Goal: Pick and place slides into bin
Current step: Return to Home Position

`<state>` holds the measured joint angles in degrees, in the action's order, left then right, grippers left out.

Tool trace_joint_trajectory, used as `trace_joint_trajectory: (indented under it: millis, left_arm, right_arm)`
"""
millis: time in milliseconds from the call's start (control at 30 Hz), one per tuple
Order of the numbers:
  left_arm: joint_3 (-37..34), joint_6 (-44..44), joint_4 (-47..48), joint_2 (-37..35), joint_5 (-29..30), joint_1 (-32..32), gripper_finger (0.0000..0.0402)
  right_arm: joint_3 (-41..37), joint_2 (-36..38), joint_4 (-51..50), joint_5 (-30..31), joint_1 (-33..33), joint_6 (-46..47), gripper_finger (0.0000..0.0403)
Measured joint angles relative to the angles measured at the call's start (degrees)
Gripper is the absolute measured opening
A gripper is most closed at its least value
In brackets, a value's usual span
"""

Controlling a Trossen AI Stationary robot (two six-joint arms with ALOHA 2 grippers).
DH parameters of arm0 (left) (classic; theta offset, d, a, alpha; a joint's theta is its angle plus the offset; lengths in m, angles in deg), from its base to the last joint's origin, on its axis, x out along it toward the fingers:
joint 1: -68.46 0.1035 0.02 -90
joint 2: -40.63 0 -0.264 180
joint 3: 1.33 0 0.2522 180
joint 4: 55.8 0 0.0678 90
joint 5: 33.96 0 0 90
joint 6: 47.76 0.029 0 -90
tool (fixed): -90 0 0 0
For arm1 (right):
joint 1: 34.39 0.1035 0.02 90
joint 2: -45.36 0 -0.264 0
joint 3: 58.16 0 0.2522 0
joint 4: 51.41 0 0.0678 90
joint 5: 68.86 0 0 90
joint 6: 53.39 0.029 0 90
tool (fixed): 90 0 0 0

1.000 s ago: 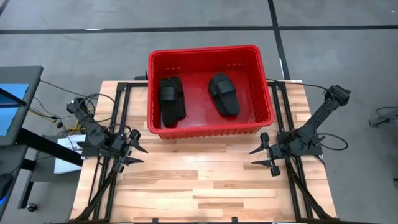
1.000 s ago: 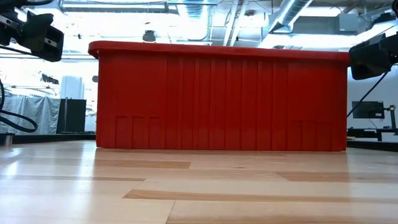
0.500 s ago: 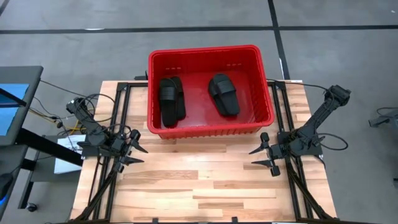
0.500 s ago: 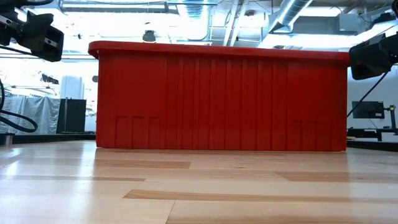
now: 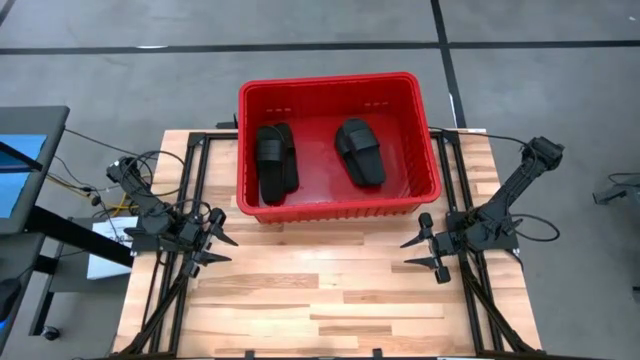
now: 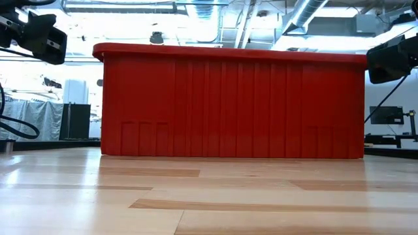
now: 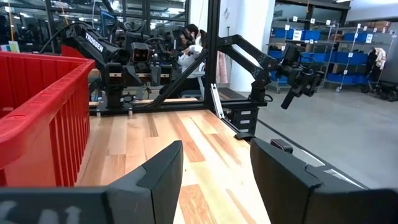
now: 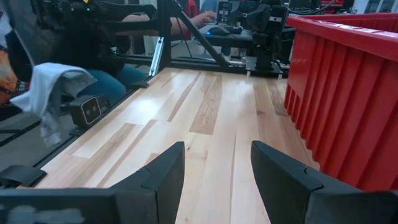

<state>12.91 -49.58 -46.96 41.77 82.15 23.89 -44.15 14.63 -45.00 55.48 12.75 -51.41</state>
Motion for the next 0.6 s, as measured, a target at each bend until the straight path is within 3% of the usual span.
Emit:
trace_joint_trajectory:
  millis: [600]
  left_arm:
    - [0.0, -0.2, 0.0, 0.0, 0.0, 0.0, 0.0178]
  right_arm:
    - [0.0, 0.0, 0.0, 0.0, 0.0, 0.0, 0.0177]
